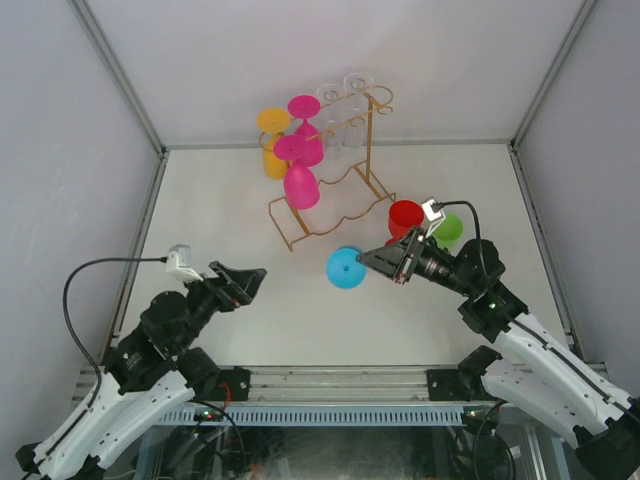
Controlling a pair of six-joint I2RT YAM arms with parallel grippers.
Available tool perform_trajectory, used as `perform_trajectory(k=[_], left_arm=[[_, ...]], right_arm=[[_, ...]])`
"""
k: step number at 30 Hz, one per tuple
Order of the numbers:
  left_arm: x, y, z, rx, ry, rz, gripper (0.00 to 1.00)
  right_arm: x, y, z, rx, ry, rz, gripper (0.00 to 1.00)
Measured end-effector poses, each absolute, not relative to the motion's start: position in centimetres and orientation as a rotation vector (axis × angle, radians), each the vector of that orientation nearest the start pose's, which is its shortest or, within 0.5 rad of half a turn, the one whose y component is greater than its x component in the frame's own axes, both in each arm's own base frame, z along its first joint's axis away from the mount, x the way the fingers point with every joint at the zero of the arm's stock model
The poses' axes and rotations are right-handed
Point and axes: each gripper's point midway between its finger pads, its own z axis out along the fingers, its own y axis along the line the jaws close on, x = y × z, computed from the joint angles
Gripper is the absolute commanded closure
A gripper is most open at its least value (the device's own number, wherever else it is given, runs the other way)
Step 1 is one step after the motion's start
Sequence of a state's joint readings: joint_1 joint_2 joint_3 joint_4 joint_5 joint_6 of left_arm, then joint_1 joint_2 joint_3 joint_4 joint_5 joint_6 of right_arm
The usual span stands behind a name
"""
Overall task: Take the wine glass off the wine glass rack
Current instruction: Place the wine glass at the center of the board.
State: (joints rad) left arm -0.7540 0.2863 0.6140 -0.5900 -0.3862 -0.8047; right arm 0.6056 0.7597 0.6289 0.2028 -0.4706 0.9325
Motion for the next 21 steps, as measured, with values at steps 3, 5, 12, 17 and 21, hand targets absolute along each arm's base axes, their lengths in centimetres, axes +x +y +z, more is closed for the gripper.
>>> perform_trajectory(k=[3, 5, 12, 17, 21], left_arm=[[17.2, -14.6, 23.2, -0.307, 1.797, -0.988, 0.00], [16.5, -16.7, 22.8, -0.274, 1.786, -1.132, 0.00], [14.4, -21.9, 24.3, -0.139, 1.762, -1.456, 0.00], [12.0, -24.5, 26.2, -0.033, 1.721, -1.584, 0.07], [11.8, -25.6, 25.9, -0.033, 1.733, -1.580, 0.10]], right_arm=[[17.2, 25.5, 30.0, -0.213, 1.747, 1.524, 1.00], [16.8, 25.5, 29.9, -0.255, 1.745, 1.518, 1.00], [15.7, 25.8, 29.8, -0.358, 1.728, 1.530, 1.00], [15.6, 26.1, 29.1, -0.385, 1.747, 1.537, 1.00], [15.1, 26.3, 28.9, -0.407, 1.754, 1.551, 1.00]])
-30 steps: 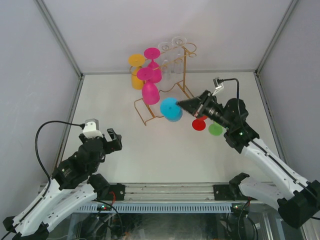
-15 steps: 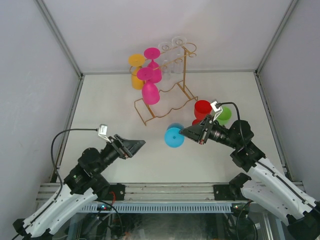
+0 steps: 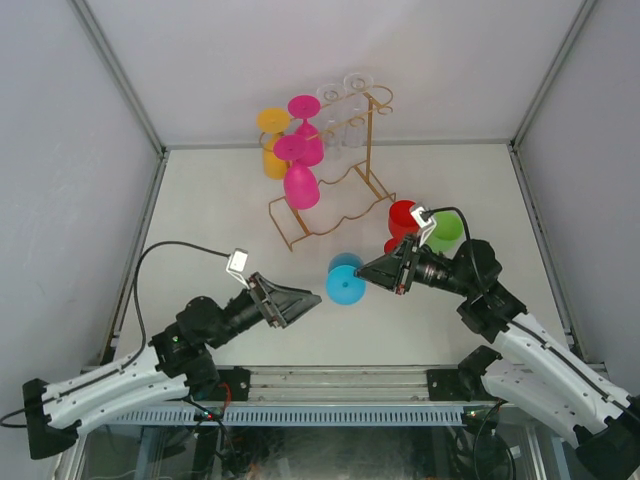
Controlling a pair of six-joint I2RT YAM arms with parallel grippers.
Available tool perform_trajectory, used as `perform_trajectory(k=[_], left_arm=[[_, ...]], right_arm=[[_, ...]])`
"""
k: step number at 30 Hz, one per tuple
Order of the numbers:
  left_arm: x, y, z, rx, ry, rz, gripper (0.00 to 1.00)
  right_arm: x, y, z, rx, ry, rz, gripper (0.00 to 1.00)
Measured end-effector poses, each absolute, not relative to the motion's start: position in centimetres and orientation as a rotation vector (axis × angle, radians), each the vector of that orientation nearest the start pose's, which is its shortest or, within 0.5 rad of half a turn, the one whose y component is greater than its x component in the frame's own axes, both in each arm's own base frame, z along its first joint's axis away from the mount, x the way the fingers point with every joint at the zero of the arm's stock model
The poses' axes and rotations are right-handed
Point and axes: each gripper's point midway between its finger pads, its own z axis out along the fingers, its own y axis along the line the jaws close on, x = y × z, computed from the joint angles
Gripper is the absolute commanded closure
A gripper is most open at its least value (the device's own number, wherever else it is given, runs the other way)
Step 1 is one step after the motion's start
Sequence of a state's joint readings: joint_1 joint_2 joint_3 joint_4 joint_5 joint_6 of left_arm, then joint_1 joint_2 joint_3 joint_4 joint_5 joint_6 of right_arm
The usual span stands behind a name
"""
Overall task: Take the wine glass off the wine glass rack
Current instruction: Place the wine glass at the center of the board.
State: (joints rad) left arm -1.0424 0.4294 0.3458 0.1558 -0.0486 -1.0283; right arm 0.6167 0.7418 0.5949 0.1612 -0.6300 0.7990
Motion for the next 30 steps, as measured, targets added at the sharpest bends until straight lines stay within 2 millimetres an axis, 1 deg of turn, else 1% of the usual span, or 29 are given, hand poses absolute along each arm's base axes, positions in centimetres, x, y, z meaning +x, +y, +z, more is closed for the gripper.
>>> perform_trajectory(k=[3, 7, 11, 13, 16, 19, 20, 21, 23, 28, 30], left_arm=[[11.7, -26.6, 25.4, -0.026, 1.755, -1.568, 0.17], [11.5, -28.1, 24.9, 0.003, 1.777, -1.551, 0.27], [11.4, -29.4, 25.4, 0.033, 1.777, -1.559, 0.37], [11.2, -29.7, 25.8, 0.044, 1.766, -1.570, 0.42], [11.1, -29.9, 26.6, 0.055, 1.736, -1.590, 0.53], [11.0, -30.0, 27.0, 0.065, 1.718, -1.600, 0.60], [11.0, -30.0, 27.2, 0.069, 1.713, -1.601, 0.66], [11.0, -30.1, 27.2, 0.073, 1.708, -1.604, 0.70], [10.8, -30.1, 27.4, 0.094, 1.701, -1.609, 0.73], [10.3, -30.0, 27.8, 0.139, 1.677, -1.615, 0.90], [10.1, -29.7, 28.3, 0.148, 1.655, -1.622, 0.95]], right_arm=[[14.7, 26.4, 29.1, -0.423, 1.748, 1.561, 1.00], [14.1, 26.4, 29.4, -0.443, 1.733, 1.570, 1.00], [13.9, 26.5, 29.5, -0.455, 1.723, 1.573, 1.00], [13.8, 26.5, 29.6, -0.460, 1.721, 1.572, 1.00], [13.7, 26.5, 29.5, -0.467, 1.719, 1.571, 1.00], [13.6, 26.5, 29.5, -0.476, 1.717, 1.575, 1.00], [13.5, 26.6, 29.5, -0.479, 1.717, 1.576, 1.00], [13.5, 26.6, 29.5, -0.482, 1.717, 1.578, 1.00], [13.4, 26.6, 29.5, -0.488, 1.717, 1.582, 1.00], [12.9, 26.7, 29.5, -0.511, 1.713, 1.595, 1.00], [12.6, 26.8, 29.6, -0.530, 1.707, 1.605, 1.00]])
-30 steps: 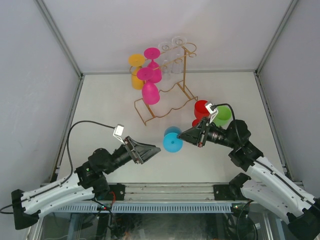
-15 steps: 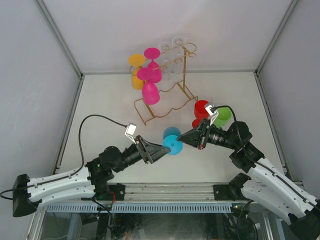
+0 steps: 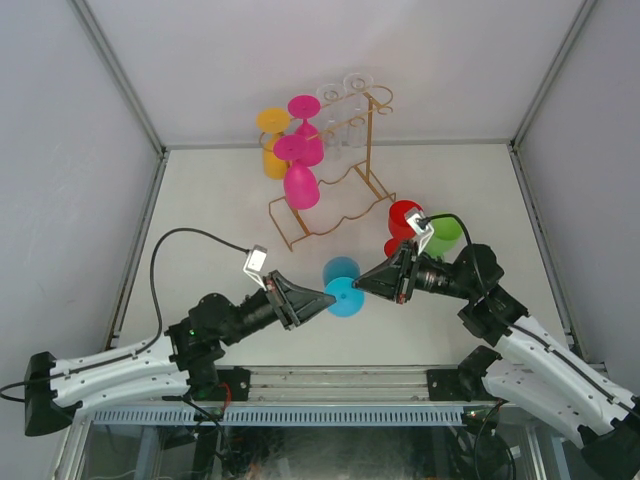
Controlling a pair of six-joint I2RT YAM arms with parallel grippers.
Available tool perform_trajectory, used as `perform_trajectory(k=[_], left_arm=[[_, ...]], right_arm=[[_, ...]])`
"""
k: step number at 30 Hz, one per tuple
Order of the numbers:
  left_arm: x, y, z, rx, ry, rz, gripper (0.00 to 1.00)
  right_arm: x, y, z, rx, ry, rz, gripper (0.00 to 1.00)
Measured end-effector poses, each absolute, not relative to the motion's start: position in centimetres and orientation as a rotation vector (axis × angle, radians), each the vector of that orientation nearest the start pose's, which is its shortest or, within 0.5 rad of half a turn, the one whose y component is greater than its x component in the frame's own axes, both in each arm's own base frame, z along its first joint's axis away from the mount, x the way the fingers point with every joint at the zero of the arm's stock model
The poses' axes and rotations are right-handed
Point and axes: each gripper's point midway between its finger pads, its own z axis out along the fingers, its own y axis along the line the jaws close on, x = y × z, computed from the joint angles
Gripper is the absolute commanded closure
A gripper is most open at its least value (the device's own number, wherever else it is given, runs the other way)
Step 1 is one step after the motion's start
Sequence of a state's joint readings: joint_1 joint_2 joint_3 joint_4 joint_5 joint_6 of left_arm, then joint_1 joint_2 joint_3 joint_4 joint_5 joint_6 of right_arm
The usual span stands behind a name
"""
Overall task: Take the wine glass off the wine glass rack
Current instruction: Place the wine glass at the center of the board.
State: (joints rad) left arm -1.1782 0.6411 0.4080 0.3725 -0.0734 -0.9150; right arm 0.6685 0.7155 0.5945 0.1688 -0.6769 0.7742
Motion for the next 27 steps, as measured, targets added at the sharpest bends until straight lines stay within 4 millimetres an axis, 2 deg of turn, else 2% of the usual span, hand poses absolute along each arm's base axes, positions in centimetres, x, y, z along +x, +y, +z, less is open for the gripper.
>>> perform_trajectory(k=[3, 11, 13, 15, 16, 17, 18, 20, 21, 27], left_arm=[[9.9, -29.3, 28.8, 0.160, 1.632, -1.625, 1.00], [9.8, -29.1, 27.7, 0.197, 1.666, -1.579, 1.00], [9.8, -29.1, 27.5, 0.205, 1.669, -1.570, 1.00], [9.8, -29.1, 27.4, 0.218, 1.672, -1.562, 1.00], [9.8, -29.1, 27.3, 0.227, 1.672, -1.558, 1.00], [9.7, -29.2, 27.2, 0.234, 1.676, -1.556, 0.95], [9.7, -29.2, 27.0, 0.243, 1.679, -1.551, 0.86], [9.6, -29.2, 26.8, 0.254, 1.685, -1.541, 0.62], [9.6, -29.2, 26.6, 0.261, 1.688, -1.536, 0.58], [9.3, -29.6, 26.2, 0.270, 1.715, -1.555, 0.57]], right_arm=[[12.0, 27.0, 29.7, -0.565, 1.693, 1.615, 0.96], [11.2, 27.3, 28.2, -0.643, 1.766, 1.582, 0.81], [10.9, 27.4, 27.8, -0.667, 1.781, 1.588, 0.84], [10.7, 27.6, 27.4, -0.683, 1.798, 1.590, 0.97], [10.6, 27.7, 27.1, -0.692, 1.807, 1.589, 1.00], [10.7, 27.7, 26.9, -0.699, 1.814, 1.586, 1.00], [10.6, 27.7, 26.7, -0.702, 1.824, 1.587, 1.00], [10.7, 27.8, 26.5, -0.702, 1.833, 1.584, 1.00], [10.7, 27.8, 26.5, -0.704, 1.833, 1.582, 1.00], [10.4, 28.1, 26.5, -0.729, 1.811, 1.570, 1.00]])
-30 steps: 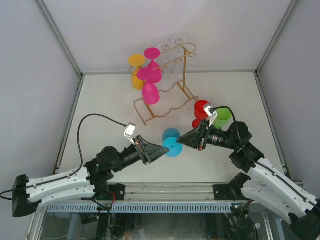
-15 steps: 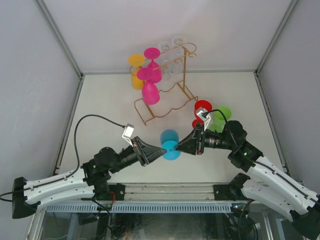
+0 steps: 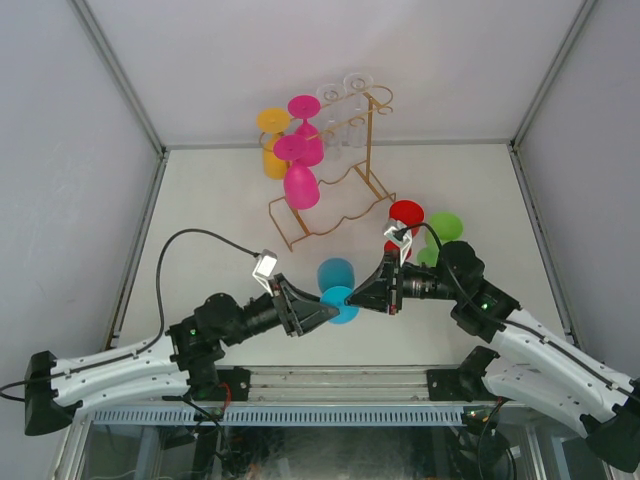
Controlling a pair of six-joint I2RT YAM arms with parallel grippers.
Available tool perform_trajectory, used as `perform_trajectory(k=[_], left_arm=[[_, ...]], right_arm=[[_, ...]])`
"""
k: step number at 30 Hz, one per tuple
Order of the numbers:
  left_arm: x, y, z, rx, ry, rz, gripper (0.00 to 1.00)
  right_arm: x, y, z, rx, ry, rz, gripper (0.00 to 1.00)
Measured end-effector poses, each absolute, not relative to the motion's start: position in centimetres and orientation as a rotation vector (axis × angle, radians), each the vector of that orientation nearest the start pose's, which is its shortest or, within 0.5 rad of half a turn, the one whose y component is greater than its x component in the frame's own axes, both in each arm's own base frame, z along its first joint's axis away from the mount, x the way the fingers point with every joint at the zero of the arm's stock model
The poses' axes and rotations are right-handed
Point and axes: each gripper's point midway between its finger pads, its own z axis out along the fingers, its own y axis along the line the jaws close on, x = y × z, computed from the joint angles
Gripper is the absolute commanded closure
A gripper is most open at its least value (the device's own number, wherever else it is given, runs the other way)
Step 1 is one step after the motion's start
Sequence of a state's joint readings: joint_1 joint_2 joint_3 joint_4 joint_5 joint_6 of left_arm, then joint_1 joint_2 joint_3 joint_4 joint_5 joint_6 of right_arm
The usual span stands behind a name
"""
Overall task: Take the wine glass off the wine glass rack
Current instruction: Place the wine glass at the center of the board.
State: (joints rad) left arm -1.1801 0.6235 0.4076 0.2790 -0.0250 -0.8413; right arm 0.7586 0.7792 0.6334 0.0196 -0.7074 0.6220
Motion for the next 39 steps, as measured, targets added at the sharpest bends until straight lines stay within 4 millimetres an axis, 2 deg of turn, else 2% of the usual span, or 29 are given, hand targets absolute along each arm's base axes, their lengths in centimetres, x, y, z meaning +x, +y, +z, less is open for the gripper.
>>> perform_trajectory(k=[12, 16, 22, 26, 28, 30, 33, 39], left_arm=[[8.4, -31.5, 27.0, 0.264, 1.709, -1.693, 0.65], [8.3, -31.5, 27.3, 0.264, 1.701, -1.711, 0.70], [8.3, -31.4, 27.7, 0.250, 1.686, -1.722, 0.77], [8.4, -31.4, 27.8, 0.241, 1.682, -1.724, 0.86], [8.5, -31.5, 27.8, 0.239, 1.685, -1.722, 0.98], [8.6, -31.5, 27.6, 0.240, 1.687, -1.714, 1.00], [8.6, -31.5, 27.6, 0.242, 1.686, -1.710, 1.00], [8.5, -31.1, 26.7, 0.259, 1.689, -1.689, 1.00]], right_arm=[[10.6, 28.3, 27.4, -0.740, 1.740, 1.542, 1.00], [11.0, 28.0, 28.0, -0.718, 1.712, 1.512, 1.00], [10.5, 27.8, 28.6, -0.741, 1.676, 1.525, 1.00], [10.3, 27.9, 28.6, -0.760, 1.675, 1.540, 1.00], [10.2, 27.9, 28.5, -0.762, 1.676, 1.542, 1.00], [10.2, 27.9, 28.6, -0.761, 1.675, 1.541, 1.00], [10.3, 27.9, 28.5, -0.756, 1.680, 1.538, 0.92], [10.4, 27.5, 28.5, -0.732, 1.685, 1.516, 0.58]])
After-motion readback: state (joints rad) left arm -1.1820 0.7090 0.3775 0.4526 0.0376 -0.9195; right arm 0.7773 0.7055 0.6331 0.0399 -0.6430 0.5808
